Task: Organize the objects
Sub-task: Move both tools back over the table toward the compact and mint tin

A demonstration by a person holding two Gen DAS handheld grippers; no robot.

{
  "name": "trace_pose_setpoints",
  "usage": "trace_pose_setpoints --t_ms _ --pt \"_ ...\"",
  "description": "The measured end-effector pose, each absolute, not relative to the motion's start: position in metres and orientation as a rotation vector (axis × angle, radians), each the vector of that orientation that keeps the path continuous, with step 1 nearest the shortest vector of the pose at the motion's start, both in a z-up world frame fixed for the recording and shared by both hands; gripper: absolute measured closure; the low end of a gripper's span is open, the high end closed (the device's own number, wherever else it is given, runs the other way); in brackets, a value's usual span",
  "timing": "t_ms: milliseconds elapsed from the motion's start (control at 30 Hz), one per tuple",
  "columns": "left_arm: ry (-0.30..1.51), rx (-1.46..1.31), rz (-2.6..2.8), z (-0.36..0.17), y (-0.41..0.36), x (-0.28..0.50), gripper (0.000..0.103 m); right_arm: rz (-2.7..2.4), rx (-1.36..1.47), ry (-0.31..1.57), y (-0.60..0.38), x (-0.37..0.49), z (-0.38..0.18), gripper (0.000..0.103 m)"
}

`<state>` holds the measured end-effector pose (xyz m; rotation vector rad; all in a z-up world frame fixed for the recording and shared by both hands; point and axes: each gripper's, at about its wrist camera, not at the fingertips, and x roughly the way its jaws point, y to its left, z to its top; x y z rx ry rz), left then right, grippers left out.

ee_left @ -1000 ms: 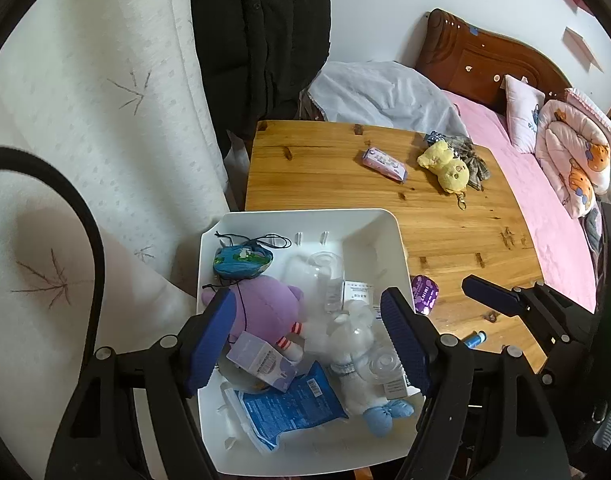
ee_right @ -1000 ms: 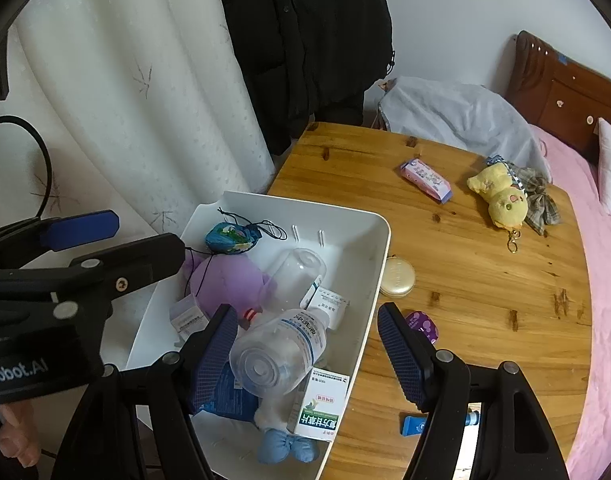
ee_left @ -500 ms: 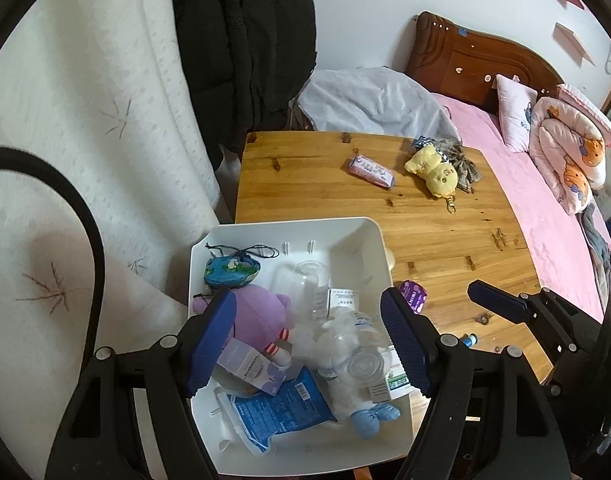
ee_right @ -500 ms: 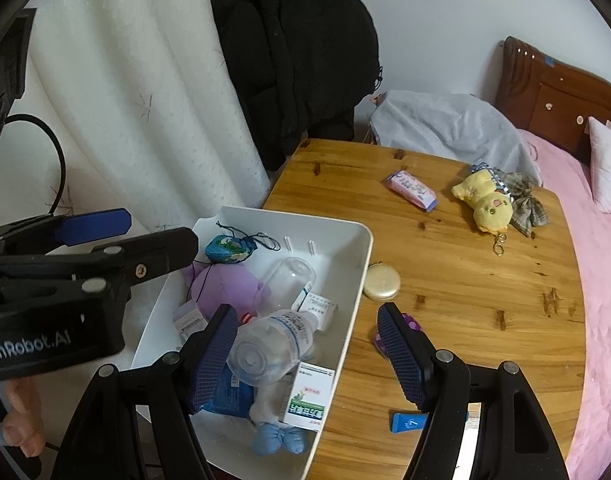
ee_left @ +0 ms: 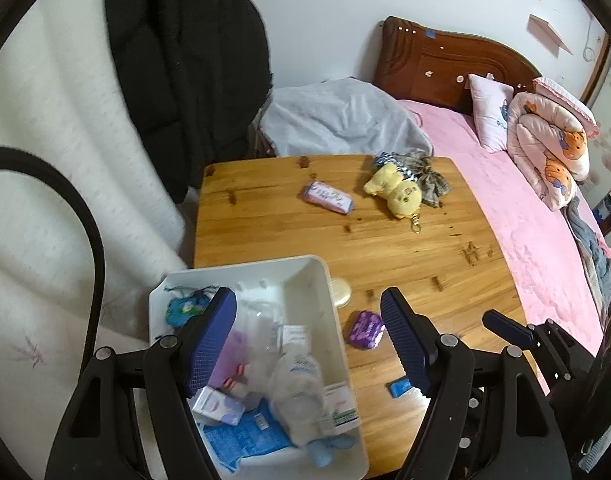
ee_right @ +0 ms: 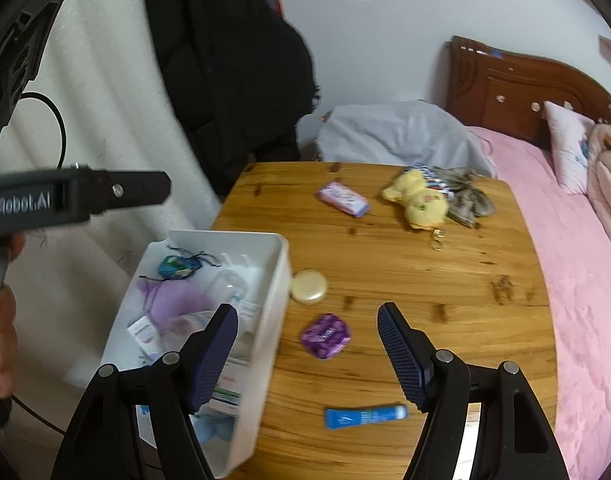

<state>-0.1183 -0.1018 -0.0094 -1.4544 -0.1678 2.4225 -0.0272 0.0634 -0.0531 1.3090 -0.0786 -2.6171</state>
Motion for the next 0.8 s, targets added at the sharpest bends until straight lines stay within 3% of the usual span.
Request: trace_pose_setpoints --t_ms 433,567,800 --pt "-0.128 -1.509 2.364 -0.009 -0.038 -0.151 0.025 -2.582 1.385 -0.087 0.136 -0.032 -0.090 0.029" --pt "-0.028 -1.549 2.332 -0.021 -0.018 -0.161 0.025 -2.521 1.364 -0.022 0.137 -0.035 -0.106 0.029" --pt "0.300 -1.611 2.150 -0.060 0.028 -0.177 0.025 -2.381 1.274 -0.031 0.131 -0.046 -0.146 0.026"
